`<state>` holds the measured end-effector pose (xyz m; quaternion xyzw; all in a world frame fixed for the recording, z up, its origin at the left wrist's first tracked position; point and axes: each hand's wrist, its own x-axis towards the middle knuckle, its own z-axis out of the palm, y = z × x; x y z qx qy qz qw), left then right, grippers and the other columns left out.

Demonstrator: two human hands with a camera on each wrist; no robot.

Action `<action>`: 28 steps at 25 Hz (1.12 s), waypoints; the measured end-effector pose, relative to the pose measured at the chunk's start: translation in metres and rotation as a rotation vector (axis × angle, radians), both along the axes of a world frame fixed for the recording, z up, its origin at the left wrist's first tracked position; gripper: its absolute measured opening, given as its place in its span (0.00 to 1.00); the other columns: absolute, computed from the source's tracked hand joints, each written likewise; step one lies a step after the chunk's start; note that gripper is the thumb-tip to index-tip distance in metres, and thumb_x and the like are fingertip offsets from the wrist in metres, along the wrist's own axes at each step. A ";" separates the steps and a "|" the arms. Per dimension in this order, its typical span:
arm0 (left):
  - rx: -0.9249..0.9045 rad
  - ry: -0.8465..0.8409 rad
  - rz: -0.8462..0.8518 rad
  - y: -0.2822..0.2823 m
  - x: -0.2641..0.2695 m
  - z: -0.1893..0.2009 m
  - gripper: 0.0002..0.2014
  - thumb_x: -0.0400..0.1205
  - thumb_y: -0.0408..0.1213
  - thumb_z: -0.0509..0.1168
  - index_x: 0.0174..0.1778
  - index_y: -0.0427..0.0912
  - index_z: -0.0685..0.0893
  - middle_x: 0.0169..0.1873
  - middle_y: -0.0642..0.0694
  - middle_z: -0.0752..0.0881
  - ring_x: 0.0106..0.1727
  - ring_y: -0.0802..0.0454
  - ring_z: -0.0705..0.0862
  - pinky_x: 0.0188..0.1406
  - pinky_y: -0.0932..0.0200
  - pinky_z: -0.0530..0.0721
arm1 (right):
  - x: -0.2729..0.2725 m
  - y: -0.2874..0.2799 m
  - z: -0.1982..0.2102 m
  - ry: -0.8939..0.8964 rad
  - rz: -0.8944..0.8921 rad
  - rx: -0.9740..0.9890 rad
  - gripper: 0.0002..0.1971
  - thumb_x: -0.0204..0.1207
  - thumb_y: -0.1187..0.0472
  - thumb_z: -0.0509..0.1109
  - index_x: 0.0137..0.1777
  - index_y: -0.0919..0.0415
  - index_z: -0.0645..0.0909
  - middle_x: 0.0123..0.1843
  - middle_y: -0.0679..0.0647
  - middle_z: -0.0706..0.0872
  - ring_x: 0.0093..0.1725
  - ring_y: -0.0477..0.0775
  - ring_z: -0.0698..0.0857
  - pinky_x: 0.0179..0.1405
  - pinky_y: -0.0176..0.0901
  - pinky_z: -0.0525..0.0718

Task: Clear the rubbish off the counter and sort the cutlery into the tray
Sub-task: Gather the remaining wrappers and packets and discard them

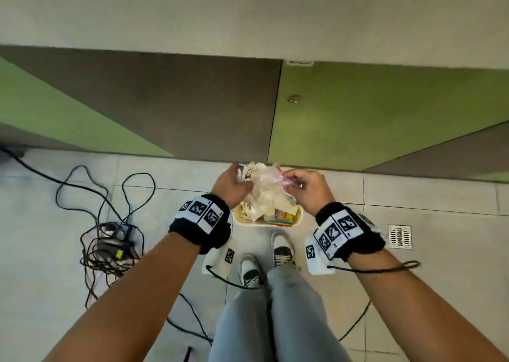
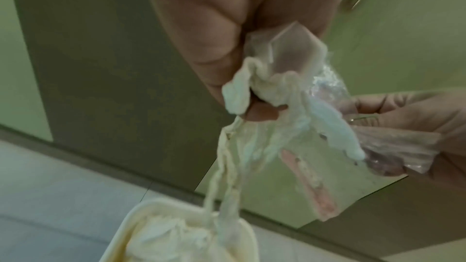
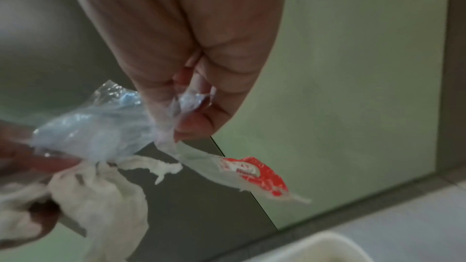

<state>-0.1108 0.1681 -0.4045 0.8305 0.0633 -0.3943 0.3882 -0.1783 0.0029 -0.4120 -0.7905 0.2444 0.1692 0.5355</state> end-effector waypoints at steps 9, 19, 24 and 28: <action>0.267 0.164 -0.253 -0.010 0.004 -0.248 0.10 0.78 0.30 0.62 0.55 0.38 0.75 0.48 0.36 0.80 0.47 0.38 0.84 0.40 0.62 0.83 | 0.010 0.014 -0.260 0.258 0.188 -0.354 0.16 0.65 0.66 0.70 0.21 0.51 0.72 0.34 0.56 0.88 0.42 0.60 0.87 0.51 0.43 0.86; 0.490 0.075 -0.536 -0.024 -0.013 -0.314 0.41 0.69 0.57 0.62 0.78 0.50 0.59 0.78 0.47 0.65 0.78 0.42 0.66 0.78 0.45 0.67 | 0.010 0.028 -0.299 0.481 0.239 -0.304 0.16 0.81 0.64 0.59 0.65 0.70 0.76 0.66 0.67 0.81 0.65 0.66 0.80 0.62 0.52 0.79; 0.439 0.052 -0.452 -0.014 -0.017 -0.269 0.39 0.69 0.44 0.68 0.77 0.52 0.61 0.78 0.50 0.64 0.76 0.44 0.70 0.73 0.44 0.75 | -0.007 0.026 -0.272 0.441 0.109 -0.258 0.28 0.74 0.72 0.61 0.75 0.61 0.66 0.62 0.65 0.84 0.64 0.66 0.82 0.62 0.51 0.82; 0.371 -0.047 -0.347 -0.002 -0.018 -0.216 0.34 0.74 0.37 0.68 0.77 0.48 0.64 0.79 0.46 0.62 0.75 0.43 0.71 0.74 0.48 0.73 | -0.030 0.016 -0.237 0.443 0.168 -0.251 0.29 0.75 0.66 0.66 0.76 0.59 0.63 0.69 0.63 0.81 0.69 0.62 0.78 0.70 0.48 0.76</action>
